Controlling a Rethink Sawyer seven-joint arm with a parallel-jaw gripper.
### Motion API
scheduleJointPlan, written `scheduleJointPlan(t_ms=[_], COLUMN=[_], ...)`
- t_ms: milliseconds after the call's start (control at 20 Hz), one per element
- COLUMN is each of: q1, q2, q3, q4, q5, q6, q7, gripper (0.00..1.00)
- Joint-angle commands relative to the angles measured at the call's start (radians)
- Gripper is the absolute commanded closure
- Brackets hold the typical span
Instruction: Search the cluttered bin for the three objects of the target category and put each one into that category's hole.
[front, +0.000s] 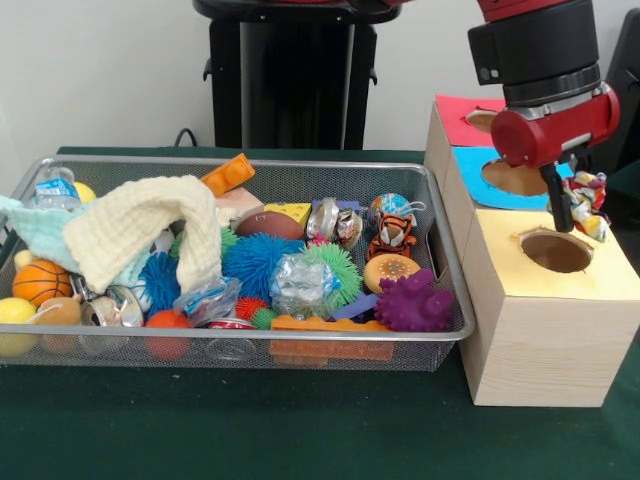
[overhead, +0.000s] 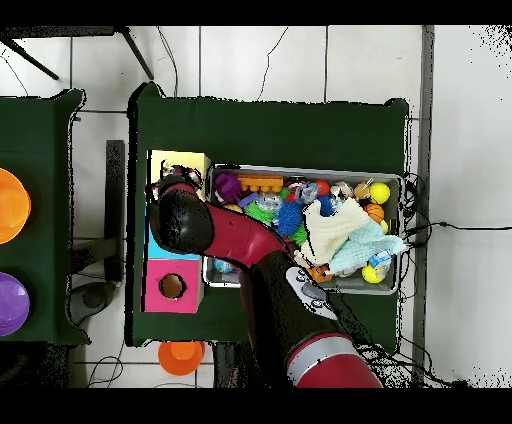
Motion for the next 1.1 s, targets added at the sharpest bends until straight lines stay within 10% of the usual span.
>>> scheduleJointPlan(t_ms=[50, 1100], q1=[0.012, 0.063], q2=[0.051, 0.041], q3=[-0.019, -0.107], q4=[-0.016, -0.047], q5=[0.000, -0.017], q6=[0.039, 0.050], q7=[0.244, 0.212], gripper=[1.00, 1.00])
